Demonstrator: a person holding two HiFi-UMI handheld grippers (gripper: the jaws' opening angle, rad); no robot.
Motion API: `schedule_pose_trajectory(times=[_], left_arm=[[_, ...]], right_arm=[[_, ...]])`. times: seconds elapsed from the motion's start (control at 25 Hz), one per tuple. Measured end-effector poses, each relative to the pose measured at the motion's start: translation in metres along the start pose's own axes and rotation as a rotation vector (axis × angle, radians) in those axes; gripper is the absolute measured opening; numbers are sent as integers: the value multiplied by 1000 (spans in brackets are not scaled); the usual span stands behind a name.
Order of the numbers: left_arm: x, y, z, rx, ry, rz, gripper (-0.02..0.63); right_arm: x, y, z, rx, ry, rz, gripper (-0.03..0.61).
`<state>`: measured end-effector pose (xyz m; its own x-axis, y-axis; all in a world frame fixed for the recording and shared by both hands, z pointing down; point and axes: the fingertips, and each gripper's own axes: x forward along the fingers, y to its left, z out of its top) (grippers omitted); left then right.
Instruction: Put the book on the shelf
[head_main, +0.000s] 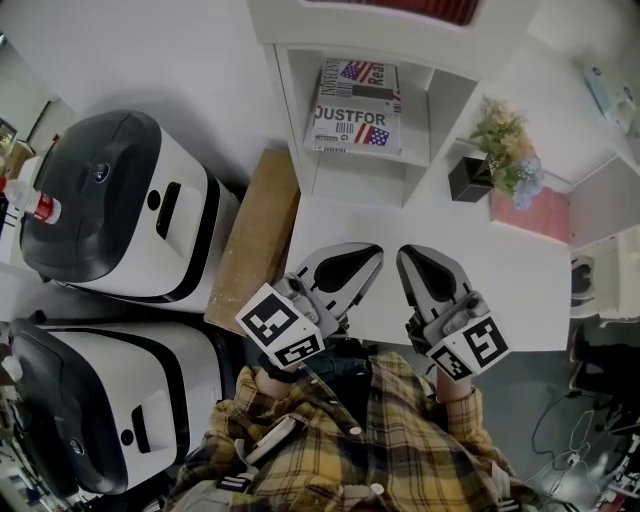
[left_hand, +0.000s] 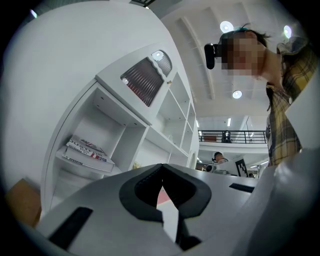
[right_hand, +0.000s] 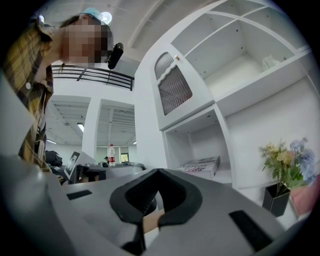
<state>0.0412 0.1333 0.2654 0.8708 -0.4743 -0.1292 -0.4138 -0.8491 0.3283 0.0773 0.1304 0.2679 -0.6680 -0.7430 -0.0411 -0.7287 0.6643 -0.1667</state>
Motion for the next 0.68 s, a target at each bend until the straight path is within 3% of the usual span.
schedule_pose_trajectory(times=[0.68], left_arm=[[0, -6, 2, -1, -7, -19, 20]], right_arm=[[-6, 3, 5, 6, -25, -10, 17]])
